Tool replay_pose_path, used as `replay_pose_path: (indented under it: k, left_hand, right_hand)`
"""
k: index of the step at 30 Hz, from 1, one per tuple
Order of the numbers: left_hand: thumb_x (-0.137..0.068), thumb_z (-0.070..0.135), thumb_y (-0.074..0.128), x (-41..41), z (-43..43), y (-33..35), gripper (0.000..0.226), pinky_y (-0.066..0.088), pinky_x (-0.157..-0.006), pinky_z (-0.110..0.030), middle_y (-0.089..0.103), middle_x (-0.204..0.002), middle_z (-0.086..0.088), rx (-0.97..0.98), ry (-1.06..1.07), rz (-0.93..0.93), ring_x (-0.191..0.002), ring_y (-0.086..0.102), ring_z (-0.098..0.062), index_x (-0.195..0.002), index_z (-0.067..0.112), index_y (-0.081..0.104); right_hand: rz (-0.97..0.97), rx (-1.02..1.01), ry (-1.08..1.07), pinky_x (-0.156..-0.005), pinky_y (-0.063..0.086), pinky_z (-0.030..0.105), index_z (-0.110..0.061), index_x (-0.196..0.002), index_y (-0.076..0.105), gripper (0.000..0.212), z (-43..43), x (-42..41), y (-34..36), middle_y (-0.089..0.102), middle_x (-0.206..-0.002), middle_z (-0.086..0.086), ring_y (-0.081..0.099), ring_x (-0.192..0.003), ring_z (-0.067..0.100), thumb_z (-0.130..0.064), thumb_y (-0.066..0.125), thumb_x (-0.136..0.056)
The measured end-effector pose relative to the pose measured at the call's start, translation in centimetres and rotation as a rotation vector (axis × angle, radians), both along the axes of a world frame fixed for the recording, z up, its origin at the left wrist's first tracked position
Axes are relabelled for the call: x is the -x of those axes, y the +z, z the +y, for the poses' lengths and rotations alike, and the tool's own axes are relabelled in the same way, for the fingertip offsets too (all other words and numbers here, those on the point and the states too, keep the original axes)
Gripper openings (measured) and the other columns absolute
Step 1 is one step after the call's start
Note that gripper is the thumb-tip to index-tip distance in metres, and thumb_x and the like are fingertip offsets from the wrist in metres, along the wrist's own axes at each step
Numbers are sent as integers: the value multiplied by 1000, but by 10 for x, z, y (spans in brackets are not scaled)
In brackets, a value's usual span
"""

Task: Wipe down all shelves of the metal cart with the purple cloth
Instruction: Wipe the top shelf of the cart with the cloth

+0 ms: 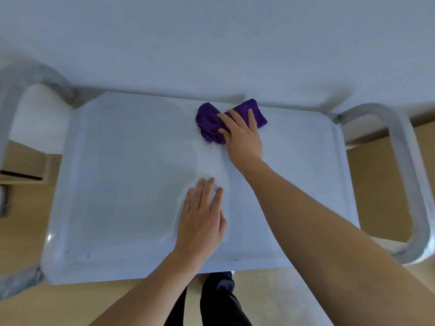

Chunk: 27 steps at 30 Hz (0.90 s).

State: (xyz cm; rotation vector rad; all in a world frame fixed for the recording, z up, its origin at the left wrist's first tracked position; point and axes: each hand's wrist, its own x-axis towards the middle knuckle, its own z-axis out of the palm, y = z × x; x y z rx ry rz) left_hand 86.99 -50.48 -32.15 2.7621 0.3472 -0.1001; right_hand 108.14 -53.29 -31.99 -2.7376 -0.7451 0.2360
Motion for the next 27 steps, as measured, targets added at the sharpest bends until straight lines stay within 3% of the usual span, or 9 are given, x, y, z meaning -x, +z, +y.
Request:
replay_pose_path:
  k: [5,10,13,20,27]
  left_hand:
    - [-89,25,50,-27,-44,-1,51,23,-112,-62,33,-153,-18,-70,41,52,-143,28,-36,-137,6,48]
    - [-89,27,37,-41,-75,-2,54,23,-111,-63,31,-151,-27,-70,130,53,-142,21,-48,-136,3,47]
    - [-89,26,41,-41,-81,-3,53,23,-112,-63,32,-151,-27,-89,127,26,-142,21,-48,-136,3,47]
    - [-94,24,44,-7,-33,-3,45,30,-114,-48,32,-156,-8,-57,10,-27,-145,27,-27,-139,19,49]
    - [-97,24,44,41,12,-4,44,28,-115,-43,31,-156,-7,-71,72,-29,-145,26,-24,-140,21,47]
  right_hand:
    - [-3,3,-62,-116,26,46,-37,-142,42,39,-70,-34,-2,38,-152,-9,9,-149,32,-40,35,-103]
    - [1,16,-130,-116,25,48,-37,-142,42,41,-139,-62,1,39,-152,-8,10,-148,33,-43,36,-102]
    - [18,13,-179,-118,22,50,-34,-143,42,43,-161,-66,3,39,-152,-5,10,-148,35,-43,38,-102]
    - [13,53,-275,-119,13,53,-33,-146,37,45,-142,-34,4,36,-154,-2,5,-147,42,-41,36,-102]
    - [30,36,-180,-120,5,54,-36,-145,38,44,-69,33,0,34,-156,-3,2,-147,42,-41,38,-101]
